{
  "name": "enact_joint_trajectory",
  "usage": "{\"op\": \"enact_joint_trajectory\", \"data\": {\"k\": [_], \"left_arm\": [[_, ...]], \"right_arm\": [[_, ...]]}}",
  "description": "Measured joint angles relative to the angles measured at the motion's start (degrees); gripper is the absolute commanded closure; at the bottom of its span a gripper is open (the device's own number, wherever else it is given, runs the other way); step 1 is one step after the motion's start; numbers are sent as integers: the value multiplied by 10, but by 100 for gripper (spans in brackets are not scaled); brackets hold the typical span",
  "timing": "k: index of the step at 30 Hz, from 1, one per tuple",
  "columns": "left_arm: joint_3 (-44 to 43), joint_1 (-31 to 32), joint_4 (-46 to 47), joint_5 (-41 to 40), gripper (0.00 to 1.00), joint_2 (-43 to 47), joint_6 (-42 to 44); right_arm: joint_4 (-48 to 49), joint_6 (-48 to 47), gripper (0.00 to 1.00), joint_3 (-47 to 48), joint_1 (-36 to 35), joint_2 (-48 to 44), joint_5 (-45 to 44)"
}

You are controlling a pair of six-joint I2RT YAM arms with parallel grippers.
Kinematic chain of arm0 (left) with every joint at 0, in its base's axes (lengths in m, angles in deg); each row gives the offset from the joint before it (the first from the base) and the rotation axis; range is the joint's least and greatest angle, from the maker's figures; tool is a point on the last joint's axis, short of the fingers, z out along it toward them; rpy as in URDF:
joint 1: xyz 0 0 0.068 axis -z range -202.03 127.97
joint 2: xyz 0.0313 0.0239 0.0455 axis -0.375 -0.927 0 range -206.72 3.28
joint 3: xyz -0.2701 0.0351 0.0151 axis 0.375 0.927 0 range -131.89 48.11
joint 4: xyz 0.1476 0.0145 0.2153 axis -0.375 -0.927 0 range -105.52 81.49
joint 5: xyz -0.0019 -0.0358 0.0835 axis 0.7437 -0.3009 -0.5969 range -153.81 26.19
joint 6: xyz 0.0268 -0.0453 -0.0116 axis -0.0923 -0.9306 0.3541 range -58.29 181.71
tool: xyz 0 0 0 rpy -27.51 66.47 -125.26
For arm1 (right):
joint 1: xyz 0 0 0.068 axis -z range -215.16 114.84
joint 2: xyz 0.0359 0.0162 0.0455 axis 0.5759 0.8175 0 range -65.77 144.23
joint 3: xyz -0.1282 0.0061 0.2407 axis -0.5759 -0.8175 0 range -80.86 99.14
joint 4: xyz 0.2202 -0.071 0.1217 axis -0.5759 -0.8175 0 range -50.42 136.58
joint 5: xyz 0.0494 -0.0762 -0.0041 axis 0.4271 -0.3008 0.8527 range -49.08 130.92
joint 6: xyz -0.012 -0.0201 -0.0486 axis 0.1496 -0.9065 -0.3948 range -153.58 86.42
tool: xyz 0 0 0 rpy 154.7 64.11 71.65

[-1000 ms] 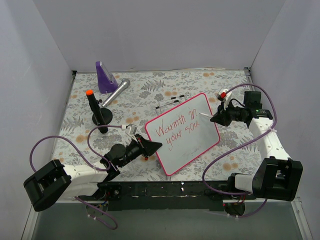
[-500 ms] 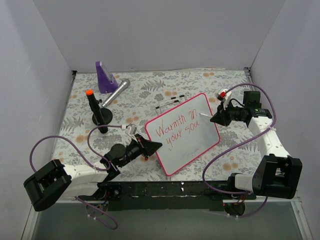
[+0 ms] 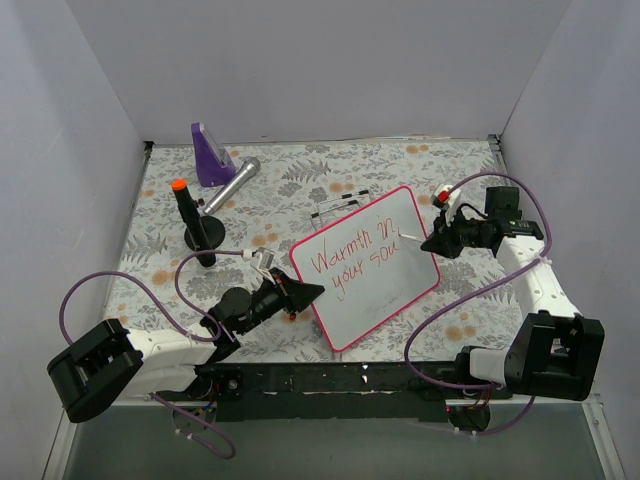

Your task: Write a sentence on the whiteboard

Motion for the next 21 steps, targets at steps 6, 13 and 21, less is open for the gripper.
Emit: {"op": "enact_joint_trajectory", "data": {"k": [6,13,21], "left_arm": [[0,0,0,0,100,0,0],[0,0,-1,0,100,1,0],[1,0,-2,2,100,5,1]], "right_arm": [[-13,-12,99,-19,0,-16,-6],[-33,-21,99,-40,0,-30,-12],[-35,-22,99,-40,0,-44,-32]]}}
